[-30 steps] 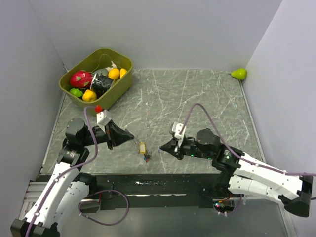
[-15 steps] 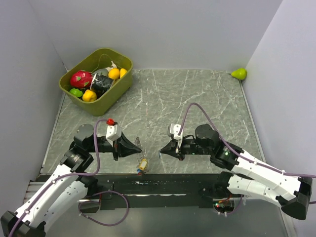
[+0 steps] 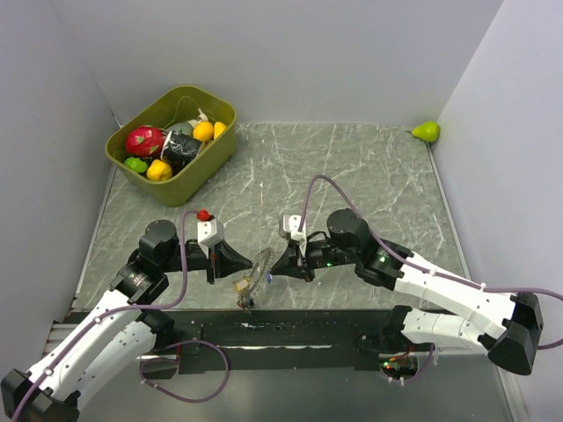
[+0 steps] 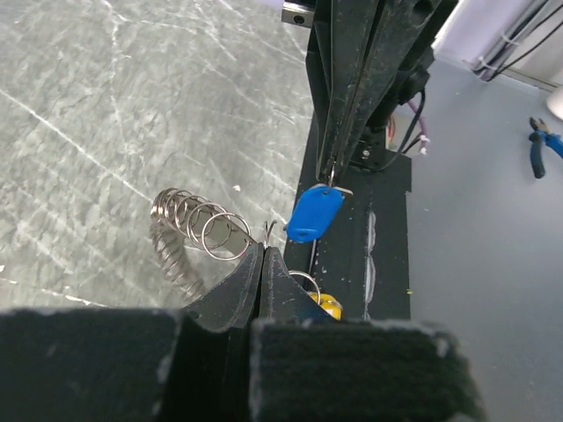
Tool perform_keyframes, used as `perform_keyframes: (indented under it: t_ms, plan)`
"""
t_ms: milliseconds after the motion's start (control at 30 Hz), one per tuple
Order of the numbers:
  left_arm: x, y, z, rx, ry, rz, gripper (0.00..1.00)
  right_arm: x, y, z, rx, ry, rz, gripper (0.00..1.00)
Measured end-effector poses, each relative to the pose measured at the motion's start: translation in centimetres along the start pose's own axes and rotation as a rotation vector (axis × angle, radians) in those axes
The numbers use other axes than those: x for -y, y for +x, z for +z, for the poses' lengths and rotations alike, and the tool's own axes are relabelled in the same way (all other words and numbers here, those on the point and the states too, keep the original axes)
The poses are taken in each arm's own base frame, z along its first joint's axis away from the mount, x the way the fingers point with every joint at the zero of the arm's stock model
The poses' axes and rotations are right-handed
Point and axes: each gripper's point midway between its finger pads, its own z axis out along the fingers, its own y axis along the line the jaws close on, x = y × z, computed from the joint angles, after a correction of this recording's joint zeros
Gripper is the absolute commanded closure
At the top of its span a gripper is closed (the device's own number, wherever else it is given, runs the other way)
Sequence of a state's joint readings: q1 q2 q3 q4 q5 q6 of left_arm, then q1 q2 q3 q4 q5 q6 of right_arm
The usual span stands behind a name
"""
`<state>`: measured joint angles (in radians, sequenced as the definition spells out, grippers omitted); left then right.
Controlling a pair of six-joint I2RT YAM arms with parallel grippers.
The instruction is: Put the keys on the keyring
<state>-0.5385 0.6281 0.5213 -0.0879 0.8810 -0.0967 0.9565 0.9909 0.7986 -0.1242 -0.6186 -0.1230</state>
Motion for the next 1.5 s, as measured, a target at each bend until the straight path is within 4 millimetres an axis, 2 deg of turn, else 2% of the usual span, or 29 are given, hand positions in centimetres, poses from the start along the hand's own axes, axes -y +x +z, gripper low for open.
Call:
perform_keyframes:
  t_ms: [300,667,1500]
  plan:
    - [-0.4,0.0,0.0,0.000,-0.027,0.006,0.99,0.5,-1.2,1.1,0.006,-0.011,0.027,1.00]
    - [-0.5,0.1,0.0,-0.001,-0.035,0.005,0.99,2.0,-1.1,3.0,-0.037,0.010,0.103,1.00]
    - [-0.4,0.4,0.0,-0.014,-0.039,-0.003,0.99,3.0,-0.7,3.4,-0.074,0.061,0.160,1.00]
